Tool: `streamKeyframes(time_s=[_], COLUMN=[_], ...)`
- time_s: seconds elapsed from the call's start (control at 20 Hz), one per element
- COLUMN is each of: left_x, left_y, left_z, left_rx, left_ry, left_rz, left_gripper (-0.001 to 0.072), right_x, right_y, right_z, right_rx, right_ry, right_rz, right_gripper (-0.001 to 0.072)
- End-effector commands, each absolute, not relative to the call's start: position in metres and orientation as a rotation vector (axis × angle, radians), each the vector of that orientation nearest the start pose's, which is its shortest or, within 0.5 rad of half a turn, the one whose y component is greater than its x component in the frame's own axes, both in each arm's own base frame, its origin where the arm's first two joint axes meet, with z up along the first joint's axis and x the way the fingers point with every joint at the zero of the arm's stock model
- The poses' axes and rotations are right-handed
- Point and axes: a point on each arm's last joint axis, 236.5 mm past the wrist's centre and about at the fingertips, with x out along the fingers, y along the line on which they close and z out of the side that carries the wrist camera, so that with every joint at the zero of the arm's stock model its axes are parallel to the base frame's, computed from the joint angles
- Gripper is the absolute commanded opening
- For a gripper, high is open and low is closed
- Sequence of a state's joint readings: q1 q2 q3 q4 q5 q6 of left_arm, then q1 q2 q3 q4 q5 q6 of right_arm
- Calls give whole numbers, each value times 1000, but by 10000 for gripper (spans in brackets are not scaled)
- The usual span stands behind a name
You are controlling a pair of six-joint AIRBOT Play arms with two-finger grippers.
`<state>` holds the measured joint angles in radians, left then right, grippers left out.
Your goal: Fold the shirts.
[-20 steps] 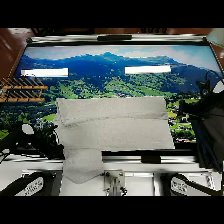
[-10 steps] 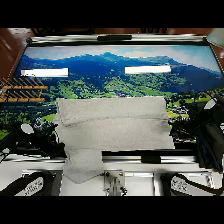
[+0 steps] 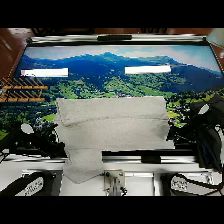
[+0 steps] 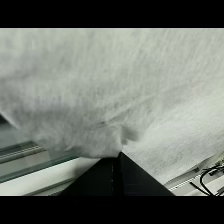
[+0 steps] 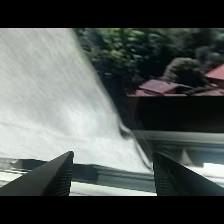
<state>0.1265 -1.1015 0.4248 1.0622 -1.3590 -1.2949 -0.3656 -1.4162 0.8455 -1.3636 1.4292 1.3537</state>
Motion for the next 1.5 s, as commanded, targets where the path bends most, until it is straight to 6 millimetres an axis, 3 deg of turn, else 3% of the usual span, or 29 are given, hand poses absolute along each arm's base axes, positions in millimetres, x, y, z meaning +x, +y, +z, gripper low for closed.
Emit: streamKeyframes(time_s=[0.0,0.2,0.25,0.3,0.35,0.4,0.6,0.8,0.95,1.15,1.45], left_x=[130,133,133,133,135,139,185,248,280,304,349], left_y=[-97,-97,-97,-97,-97,-96,-87,-74,-66,-52,-42], left_z=[-99,-97,-97,-96,-95,-93,-61,-13,17,21,6], left_rx=[-508,-503,-507,-507,-503,-493,-389,-300,-247,-194,-190], left_ry=[1868,1851,1853,1852,1844,1829,1696,1506,1406,1399,1390], left_rz=[-387,-384,-378,-379,-381,-384,-440,-418,-407,-375,-345], left_gripper=[29,29,29,29,29,29,29,28,28,28,29], right_x=[221,214,211,210,209,207,231,282,322,388,433], right_y=[-14,-6,-3,-3,-1,1,2,-14,-23,-24,-12], right_z=[-112,-116,-116,-116,-114,-110,-88,-57,-39,-15,-14], right_rx=[528,557,565,567,572,560,453,394,289,122,91], right_ry=[1892,1909,1915,1919,1925,1927,1771,1591,1475,1281,1241], right_rz=[99,117,127,129,139,173,303,261,228,140,155], right_gripper=[616,609,503,272,102,68,67,67,67,66,67])
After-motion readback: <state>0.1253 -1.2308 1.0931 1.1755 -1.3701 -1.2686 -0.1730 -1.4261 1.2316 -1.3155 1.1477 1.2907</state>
